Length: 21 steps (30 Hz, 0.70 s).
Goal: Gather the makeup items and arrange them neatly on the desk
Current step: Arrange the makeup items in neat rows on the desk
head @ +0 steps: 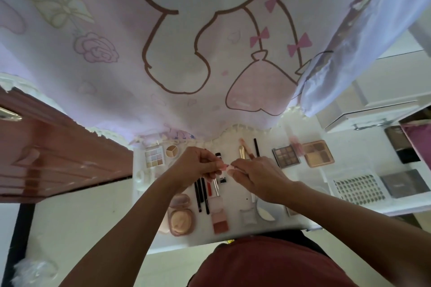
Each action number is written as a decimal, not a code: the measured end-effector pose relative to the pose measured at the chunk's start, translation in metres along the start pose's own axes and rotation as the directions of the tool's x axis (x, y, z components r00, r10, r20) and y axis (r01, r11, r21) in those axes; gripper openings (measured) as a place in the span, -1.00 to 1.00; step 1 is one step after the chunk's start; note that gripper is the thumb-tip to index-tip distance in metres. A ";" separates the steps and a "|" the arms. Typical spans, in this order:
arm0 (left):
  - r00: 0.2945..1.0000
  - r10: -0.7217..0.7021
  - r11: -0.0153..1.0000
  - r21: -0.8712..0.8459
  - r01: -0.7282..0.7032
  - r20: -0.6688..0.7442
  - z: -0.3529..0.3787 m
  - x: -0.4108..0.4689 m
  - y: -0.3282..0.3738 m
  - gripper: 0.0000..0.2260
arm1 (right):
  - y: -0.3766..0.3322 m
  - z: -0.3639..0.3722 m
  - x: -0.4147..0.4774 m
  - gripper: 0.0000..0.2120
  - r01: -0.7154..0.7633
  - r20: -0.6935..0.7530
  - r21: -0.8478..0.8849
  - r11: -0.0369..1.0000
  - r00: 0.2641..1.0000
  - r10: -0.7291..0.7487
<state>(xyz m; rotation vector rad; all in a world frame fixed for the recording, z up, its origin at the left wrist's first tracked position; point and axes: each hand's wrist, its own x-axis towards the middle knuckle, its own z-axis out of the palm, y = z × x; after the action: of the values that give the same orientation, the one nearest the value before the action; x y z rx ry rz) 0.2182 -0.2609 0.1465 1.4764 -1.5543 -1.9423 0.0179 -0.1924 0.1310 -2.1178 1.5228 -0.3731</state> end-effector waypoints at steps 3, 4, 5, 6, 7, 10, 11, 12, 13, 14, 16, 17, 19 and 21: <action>1.000 -0.010 1.000 -0.005 0.010 0.001 0.000 0.003 0.000 -0.85 | 0.002 0.002 0.001 -0.50 0.023 -0.047 -0.003 1.000 0.999 -0.023; 1.000 -0.014 1.000 -0.008 0.014 0.003 0.000 0.004 0.000 -0.86 | 0.003 0.003 0.001 -0.46 0.022 -0.051 -0.011 1.000 0.998 -0.023; 1.000 -0.018 1.000 -0.010 0.018 0.005 0.000 0.005 0.000 -0.86 | 0.004 0.005 0.001 -0.43 0.024 -0.060 -0.024 0.999 0.998 -0.025; 1.000 -0.022 1.000 -0.010 0.022 0.005 0.001 0.006 0.001 -0.87 | 0.004 0.006 0.001 -0.43 0.019 -0.063 -0.043 0.999 0.998 -0.021; 1.000 -0.025 1.000 -0.006 0.025 0.005 0.002 0.007 0.002 -0.88 | 0.005 0.006 0.000 -0.43 0.014 -0.058 -0.057 0.998 0.998 -0.017; 1.000 -0.026 0.999 0.024 0.026 -0.008 0.004 0.009 0.003 -0.87 | 0.006 0.006 0.000 -0.58 -0.024 0.001 -0.055 0.998 1.000 0.024; 1.000 -0.025 0.999 0.033 0.025 -0.011 0.004 0.009 0.003 -0.87 | 0.006 0.005 0.000 -0.63 -0.035 0.023 -0.038 0.999 0.999 0.036; 1.000 -0.025 0.999 0.036 0.026 -0.011 0.003 0.009 0.004 -0.88 | 0.006 0.005 0.001 -0.64 -0.030 0.028 -0.034 0.999 0.999 0.031; 1.000 -0.026 0.999 0.033 0.026 -0.009 0.003 0.009 0.005 -0.89 | 0.007 0.004 0.001 -0.62 -0.011 0.008 -0.040 0.999 1.000 0.012; 1.000 -0.027 0.999 0.025 0.027 -0.004 0.003 0.008 0.006 -0.90 | 0.007 0.005 0.001 -0.60 0.013 -0.030 -0.056 0.998 0.999 -0.015; 0.999 -0.033 0.999 0.017 0.033 0.003 0.002 0.008 0.008 -0.90 | 0.011 0.009 0.000 -0.58 0.053 -0.114 -0.076 0.996 0.992 -0.062; 0.999 -0.039 0.999 0.017 0.039 0.004 0.002 0.009 0.009 -0.89 | 0.012 0.011 -0.001 -0.59 0.059 -0.143 -0.072 0.996 0.987 -0.068; 0.999 -0.046 0.999 0.016 0.046 -0.001 0.002 0.010 0.010 -0.87 | 0.012 0.012 -0.001 -0.56 0.029 -0.151 -0.032 0.999 0.988 -0.033; 0.999 -0.041 0.999 0.017 0.041 -0.018 0.003 0.010 0.010 -0.88 | 0.013 0.011 0.001 -0.50 -0.057 -0.072 0.039 0.998 0.996 0.059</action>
<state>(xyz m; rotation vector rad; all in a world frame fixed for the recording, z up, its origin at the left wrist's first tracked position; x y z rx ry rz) 0.2077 -0.2702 0.1487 1.5394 -1.5497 -1.9376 0.0135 -0.1936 0.1148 -2.0475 1.6023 -0.4583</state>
